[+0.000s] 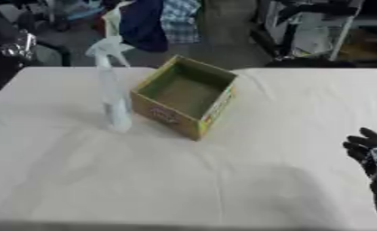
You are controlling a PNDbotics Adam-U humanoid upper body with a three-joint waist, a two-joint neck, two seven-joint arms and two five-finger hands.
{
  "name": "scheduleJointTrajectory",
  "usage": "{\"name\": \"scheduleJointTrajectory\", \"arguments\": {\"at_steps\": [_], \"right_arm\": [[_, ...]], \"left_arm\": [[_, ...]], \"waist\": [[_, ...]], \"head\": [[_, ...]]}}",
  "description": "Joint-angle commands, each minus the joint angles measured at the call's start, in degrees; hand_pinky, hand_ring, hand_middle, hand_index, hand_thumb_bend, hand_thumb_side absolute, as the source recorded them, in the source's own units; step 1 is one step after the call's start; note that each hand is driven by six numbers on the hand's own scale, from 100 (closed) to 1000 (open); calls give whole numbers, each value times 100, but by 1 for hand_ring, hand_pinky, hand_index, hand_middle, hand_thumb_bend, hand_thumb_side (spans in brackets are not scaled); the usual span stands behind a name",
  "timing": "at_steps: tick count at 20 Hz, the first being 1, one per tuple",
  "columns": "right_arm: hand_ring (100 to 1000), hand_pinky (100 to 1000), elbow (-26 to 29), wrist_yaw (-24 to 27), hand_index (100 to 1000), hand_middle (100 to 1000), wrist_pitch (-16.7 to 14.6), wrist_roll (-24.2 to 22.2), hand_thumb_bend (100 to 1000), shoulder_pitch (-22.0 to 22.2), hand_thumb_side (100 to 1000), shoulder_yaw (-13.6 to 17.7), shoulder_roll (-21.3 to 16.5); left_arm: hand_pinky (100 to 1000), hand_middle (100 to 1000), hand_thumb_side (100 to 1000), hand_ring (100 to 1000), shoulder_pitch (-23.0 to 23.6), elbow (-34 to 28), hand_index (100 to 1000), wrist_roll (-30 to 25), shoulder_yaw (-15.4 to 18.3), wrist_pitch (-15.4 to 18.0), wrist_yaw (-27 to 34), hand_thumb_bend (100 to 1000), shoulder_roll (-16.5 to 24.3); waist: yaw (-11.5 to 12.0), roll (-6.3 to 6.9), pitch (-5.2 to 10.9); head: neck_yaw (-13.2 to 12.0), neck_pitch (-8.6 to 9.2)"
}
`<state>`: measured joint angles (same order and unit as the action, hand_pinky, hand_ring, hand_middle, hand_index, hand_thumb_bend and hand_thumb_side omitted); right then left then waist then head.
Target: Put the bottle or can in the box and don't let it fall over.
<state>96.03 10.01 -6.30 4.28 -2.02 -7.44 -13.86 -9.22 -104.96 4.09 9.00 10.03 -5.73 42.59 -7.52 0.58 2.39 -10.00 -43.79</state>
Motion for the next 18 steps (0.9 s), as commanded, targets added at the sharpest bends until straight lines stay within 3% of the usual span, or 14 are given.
{"name": "scheduleJointTrajectory", "arguments": {"at_steps": [1,6,9,14,18], "right_arm": [[798,893,71,3,877,726,-6,-20,100,-69,700,12,-116],[798,893,59,-3,876,726,-5,-48,100,-53,703,-16,-139],[798,893,50,-6,875,726,-1,-65,100,-53,703,-35,-166],[798,893,41,-3,876,726,2,-90,100,-48,704,-56,-184],[798,893,36,1,876,726,3,-88,100,-42,703,-56,-196]], "left_arm": [[942,1000,496,992,-283,164,1000,-258,-128,-125,145,100,511],[927,1000,584,973,-1004,961,1000,-1334,-759,-187,77,100,1288],[919,1000,602,965,-1564,1469,1000,-2100,-1241,-57,-155,100,1514],[915,1000,608,958,-2413,2316,1000,-3037,-1881,150,-243,100,1379],[915,1000,627,955,-2779,2723,1000,-3567,-2140,310,-187,100,1158]], "waist": [[-24,15,67],[-84,56,90],[-108,84,99],[-135,100,113],[-139,94,117]], "head": [[16,-33],[-30,-33],[-63,-33],[-70,-33],[-55,-33]]}}
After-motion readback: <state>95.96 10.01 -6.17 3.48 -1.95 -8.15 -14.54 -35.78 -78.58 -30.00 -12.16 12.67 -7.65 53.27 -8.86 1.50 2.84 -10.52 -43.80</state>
